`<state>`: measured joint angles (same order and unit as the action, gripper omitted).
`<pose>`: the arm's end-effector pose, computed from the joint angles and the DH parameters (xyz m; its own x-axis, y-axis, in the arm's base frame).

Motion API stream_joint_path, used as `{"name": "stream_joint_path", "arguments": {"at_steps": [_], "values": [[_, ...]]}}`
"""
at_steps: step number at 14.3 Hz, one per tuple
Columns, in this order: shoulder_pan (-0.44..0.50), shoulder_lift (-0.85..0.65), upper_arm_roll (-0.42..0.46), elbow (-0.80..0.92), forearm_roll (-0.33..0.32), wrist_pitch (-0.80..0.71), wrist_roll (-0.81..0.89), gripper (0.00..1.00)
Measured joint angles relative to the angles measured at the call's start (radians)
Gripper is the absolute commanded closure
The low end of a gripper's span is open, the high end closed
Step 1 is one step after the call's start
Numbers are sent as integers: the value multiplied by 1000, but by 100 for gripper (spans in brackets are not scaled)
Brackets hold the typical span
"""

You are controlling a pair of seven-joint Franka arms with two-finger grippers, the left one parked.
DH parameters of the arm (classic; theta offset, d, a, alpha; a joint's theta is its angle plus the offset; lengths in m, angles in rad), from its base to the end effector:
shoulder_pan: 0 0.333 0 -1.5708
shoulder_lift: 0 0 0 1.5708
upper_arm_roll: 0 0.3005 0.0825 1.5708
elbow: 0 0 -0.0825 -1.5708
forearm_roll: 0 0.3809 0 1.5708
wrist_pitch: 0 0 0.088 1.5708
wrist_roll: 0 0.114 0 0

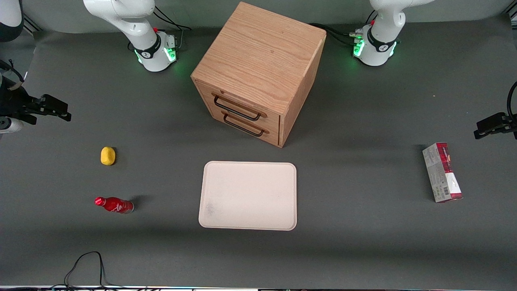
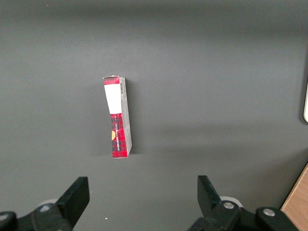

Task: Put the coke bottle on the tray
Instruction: 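Move the open right gripper above the red Coca-Cola bottle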

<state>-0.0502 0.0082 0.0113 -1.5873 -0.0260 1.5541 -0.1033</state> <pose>0.5505 -0.0244 0.5884 0.9970 0.0639 -0.0438 0.0649 -0.9977 0.0215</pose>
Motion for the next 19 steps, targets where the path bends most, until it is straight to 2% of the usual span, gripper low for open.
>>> {"name": "stream_joint_path", "arguments": {"at_steps": [3,7,10,15,19], "values": [[-7,78,-12,100,0,-5,-46,0],[-60,261,-17,288,0,-33,-119,0],[-64,370,-16,394,0,-39,-135,0],[-58,465,-3,472,1,-32,-135,0],[-52,479,6,488,1,-31,-135,0]]}}
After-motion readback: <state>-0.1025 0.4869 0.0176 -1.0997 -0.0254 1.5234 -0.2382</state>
